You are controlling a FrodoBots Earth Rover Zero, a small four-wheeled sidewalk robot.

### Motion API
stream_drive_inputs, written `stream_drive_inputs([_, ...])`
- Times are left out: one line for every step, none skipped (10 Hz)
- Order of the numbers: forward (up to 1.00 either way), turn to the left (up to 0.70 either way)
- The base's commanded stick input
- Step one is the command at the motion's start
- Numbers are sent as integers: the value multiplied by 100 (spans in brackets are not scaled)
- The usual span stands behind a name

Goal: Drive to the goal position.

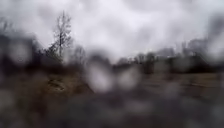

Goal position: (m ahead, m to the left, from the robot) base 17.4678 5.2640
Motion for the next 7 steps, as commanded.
stream_drive_inputs([100,0])
stream_drive_inputs([100,0])
stream_drive_inputs([100,0])
stream_drive_inputs([100,0])
stream_drive_inputs([100,0])
stream_drive_inputs([100,0])
stream_drive_inputs([100,0])
